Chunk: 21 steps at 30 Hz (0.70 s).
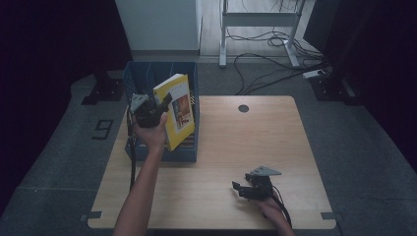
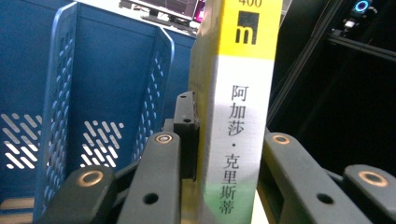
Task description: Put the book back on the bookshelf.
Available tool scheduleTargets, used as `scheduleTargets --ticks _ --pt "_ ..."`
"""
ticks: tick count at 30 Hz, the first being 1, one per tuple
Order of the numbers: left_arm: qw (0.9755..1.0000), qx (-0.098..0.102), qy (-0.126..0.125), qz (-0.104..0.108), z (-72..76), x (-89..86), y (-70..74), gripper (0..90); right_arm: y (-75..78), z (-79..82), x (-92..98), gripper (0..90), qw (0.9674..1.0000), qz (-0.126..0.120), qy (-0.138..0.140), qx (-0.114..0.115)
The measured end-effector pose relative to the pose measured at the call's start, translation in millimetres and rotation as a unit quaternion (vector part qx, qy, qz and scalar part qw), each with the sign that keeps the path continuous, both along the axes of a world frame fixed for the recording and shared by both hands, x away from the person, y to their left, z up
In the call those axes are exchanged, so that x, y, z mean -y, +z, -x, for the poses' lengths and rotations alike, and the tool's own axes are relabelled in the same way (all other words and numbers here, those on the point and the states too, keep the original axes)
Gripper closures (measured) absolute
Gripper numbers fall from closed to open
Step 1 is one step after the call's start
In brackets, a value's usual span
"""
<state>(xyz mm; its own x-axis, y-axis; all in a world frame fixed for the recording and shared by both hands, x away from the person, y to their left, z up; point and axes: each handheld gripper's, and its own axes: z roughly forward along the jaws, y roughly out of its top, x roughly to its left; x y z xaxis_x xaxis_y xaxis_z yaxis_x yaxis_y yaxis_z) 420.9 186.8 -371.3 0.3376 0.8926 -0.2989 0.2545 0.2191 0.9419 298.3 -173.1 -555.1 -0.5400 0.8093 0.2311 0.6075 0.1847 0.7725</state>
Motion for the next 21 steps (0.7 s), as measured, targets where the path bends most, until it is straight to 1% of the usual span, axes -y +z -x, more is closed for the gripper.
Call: scheduleTargets --ticks 4,16,21 --pt "1.0 -0.002 0.003 0.002 -4.4 1.3 -2.7 75.1 0.0 0.0 0.1 30.0 1.0 -0.001 0.0 0.0" --pt "0.9999 -0.001 0.01 -0.005 -15.5 8.3 -4.1 75.2 0.1 0.1 -0.1 30.0 1.0 0.001 0.0 0.0" --pt "0.9999 -0.003 0.013 -0.007 -22.9 12.7 -6.9 75.2 0.2 0.2 -0.3 30.0 1.0 0.002 0.0 0.0"
